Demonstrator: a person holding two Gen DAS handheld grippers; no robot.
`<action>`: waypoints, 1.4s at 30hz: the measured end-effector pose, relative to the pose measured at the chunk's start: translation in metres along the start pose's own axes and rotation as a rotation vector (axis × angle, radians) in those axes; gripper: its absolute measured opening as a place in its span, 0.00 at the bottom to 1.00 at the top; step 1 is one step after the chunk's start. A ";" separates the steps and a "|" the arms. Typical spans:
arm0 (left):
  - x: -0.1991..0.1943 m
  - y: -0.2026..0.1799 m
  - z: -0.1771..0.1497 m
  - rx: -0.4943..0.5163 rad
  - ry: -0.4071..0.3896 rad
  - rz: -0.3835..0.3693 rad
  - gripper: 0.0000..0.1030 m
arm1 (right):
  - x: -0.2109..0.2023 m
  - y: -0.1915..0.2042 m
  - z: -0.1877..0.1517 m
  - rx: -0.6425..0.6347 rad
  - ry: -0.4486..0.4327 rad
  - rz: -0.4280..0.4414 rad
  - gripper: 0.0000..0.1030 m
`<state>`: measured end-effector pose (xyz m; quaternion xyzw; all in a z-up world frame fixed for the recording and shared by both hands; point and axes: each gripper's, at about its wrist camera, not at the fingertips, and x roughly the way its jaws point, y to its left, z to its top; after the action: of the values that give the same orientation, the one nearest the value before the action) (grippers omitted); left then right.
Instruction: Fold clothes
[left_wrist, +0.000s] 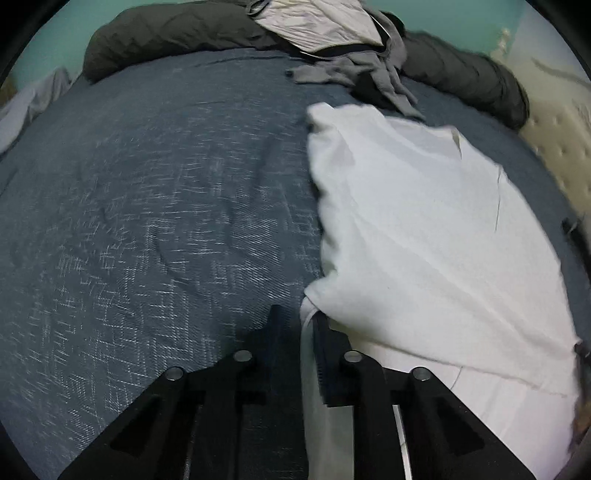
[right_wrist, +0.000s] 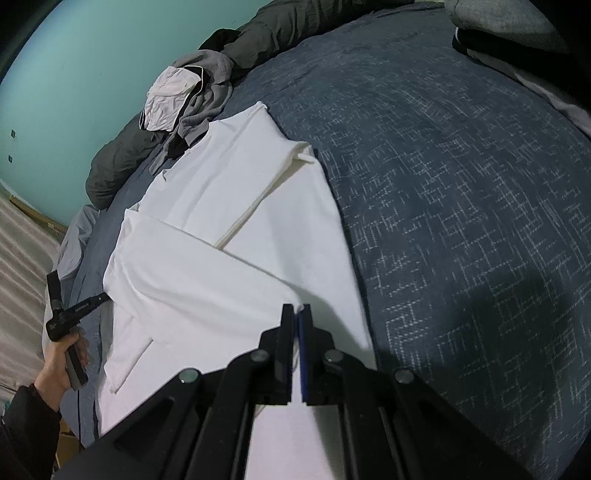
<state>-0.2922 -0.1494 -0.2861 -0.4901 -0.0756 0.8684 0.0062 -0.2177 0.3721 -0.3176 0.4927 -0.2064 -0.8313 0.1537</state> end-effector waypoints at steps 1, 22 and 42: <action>-0.002 0.004 0.000 -0.010 -0.005 -0.006 0.13 | 0.000 -0.001 0.001 0.000 0.001 0.001 0.02; -0.020 0.019 0.003 -0.151 -0.084 -0.166 0.42 | 0.006 0.002 0.001 0.002 0.029 -0.006 0.02; 0.004 0.021 0.012 -0.163 0.018 -0.145 0.08 | 0.017 0.003 0.006 -0.022 0.061 -0.036 0.02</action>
<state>-0.3032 -0.1716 -0.2858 -0.4901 -0.1811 0.8522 0.0297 -0.2305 0.3627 -0.3263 0.5197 -0.1837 -0.8207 0.1502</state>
